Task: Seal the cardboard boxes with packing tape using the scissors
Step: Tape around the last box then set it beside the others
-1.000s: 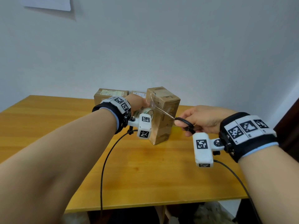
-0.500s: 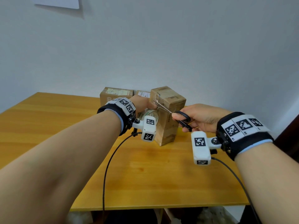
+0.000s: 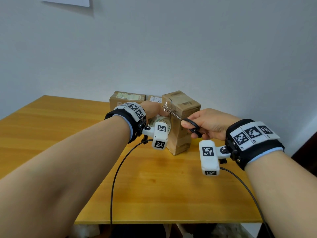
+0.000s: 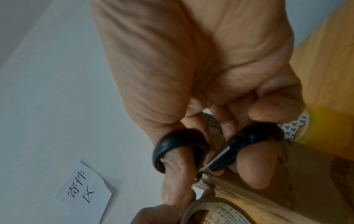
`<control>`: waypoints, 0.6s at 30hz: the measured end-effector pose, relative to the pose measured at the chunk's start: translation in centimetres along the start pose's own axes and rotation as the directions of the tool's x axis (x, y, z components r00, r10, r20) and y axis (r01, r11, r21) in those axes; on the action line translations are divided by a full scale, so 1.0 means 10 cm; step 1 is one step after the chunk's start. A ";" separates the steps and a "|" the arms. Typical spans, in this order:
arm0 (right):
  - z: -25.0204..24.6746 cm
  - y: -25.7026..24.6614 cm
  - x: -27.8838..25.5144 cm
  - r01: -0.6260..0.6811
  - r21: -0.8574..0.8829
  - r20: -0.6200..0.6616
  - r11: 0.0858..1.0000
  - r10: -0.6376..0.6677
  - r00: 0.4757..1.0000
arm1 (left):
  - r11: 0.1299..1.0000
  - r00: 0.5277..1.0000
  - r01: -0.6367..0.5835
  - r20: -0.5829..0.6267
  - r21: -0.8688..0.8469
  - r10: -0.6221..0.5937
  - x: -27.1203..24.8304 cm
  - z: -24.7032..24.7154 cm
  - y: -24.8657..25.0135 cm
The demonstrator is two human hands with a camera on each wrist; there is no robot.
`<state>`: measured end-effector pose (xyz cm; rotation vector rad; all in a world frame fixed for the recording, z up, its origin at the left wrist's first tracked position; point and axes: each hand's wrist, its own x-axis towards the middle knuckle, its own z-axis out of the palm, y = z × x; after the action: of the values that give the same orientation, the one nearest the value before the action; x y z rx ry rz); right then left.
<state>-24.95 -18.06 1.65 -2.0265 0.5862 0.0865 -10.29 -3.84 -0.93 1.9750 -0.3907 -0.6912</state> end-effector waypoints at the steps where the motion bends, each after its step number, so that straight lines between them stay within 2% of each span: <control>1: 0.00 0.00 0.01 -0.001 -0.004 -0.004 1.000 0.001 1.000 | 1.000 1.000 0.005 0.004 0.000 -0.005 0.00 0.00 0.00; 6: -0.01 0.04 0.05 0.016 -0.026 -0.052 1.000 -0.017 0.999 | 1.000 1.000 -0.005 0.005 0.016 0.005 -0.04 -0.02 0.01; 9: -0.02 0.04 0.08 0.027 -0.003 -0.083 1.000 -0.027 0.996 | 0.992 1.000 0.002 0.015 0.128 -0.004 -0.04 0.02 -0.03; 12: 0.00 0.04 0.08 0.020 -0.030 -0.028 0.999 -0.021 0.999 | 0.984 1.000 0.017 0.021 0.178 -0.021 -0.04 0.04 -0.08; 18: 0.12 0.13 0.07 -0.036 -0.086 0.076 0.996 0.042 0.996 | 0.986 0.999 0.019 -0.043 0.164 -0.012 -0.07 -0.12 -0.15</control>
<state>-24.64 -17.80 -0.26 -2.0839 0.5813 0.2163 -10.12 -1.91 -1.62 2.1468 -0.4191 -0.6437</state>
